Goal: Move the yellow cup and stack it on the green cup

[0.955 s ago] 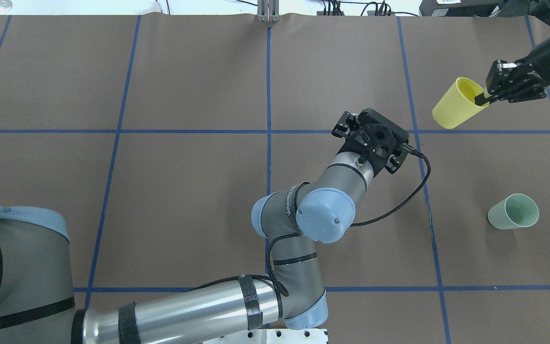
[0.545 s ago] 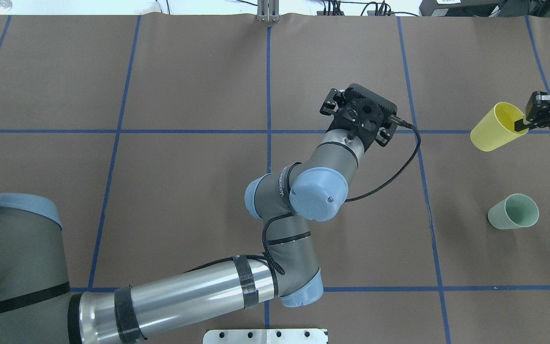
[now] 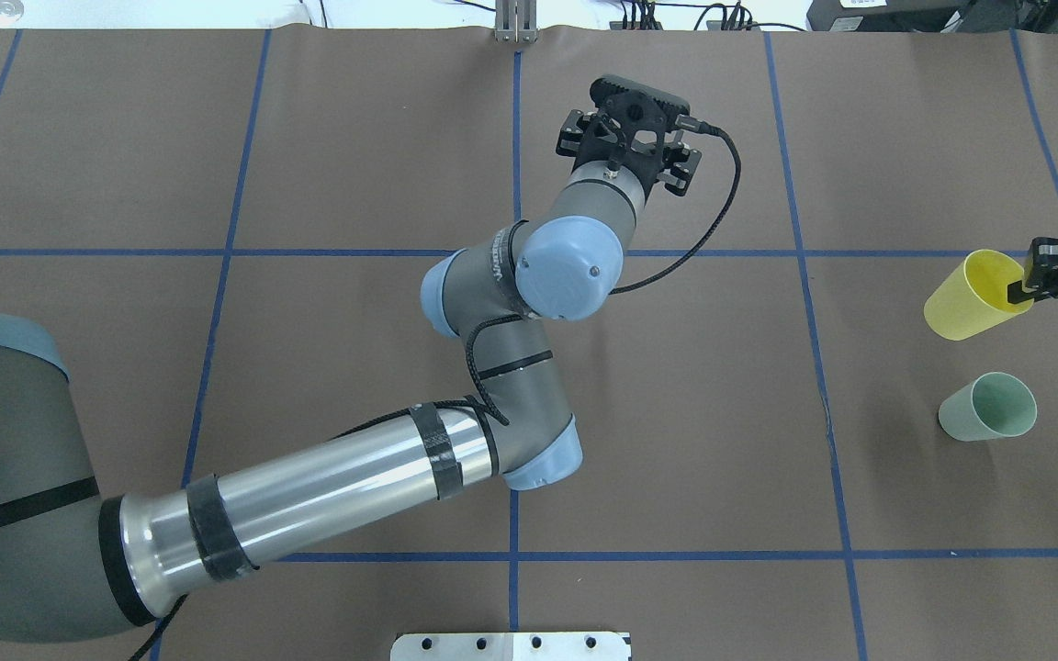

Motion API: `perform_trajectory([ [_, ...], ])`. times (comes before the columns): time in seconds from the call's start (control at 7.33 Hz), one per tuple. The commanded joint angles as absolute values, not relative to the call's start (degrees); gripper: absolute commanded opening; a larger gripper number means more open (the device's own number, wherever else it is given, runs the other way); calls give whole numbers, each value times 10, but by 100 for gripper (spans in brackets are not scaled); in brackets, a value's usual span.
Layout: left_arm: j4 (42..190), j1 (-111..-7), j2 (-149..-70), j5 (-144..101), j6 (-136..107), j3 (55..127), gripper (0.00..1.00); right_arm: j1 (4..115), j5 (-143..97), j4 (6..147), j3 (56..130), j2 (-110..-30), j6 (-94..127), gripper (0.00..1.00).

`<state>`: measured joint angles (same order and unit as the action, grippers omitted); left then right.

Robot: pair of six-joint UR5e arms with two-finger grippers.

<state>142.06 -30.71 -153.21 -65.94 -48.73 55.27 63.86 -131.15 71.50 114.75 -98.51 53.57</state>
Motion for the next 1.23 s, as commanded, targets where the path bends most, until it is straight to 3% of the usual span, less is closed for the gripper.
perform_trajectory([
  [0.0, 1416, -357, -1491, -750, -535, 560, 92, 628, -1309, 715, 1154, -1009, 533, 0],
  [0.27, 1415, -401, -1461, -835, -596, 578, 92, 628, -1309, 715, 1173, -1029, 532, 0],
  [0.55, 1411, -446, -1373, -907, -604, 654, 92, 603, -1279, 714, 1177, -1031, 526, 0],
  [1.09, 1297, -548, -1316, -1093, -602, 690, 92, 599, -1263, 713, 1196, -1055, 496, 0],
])
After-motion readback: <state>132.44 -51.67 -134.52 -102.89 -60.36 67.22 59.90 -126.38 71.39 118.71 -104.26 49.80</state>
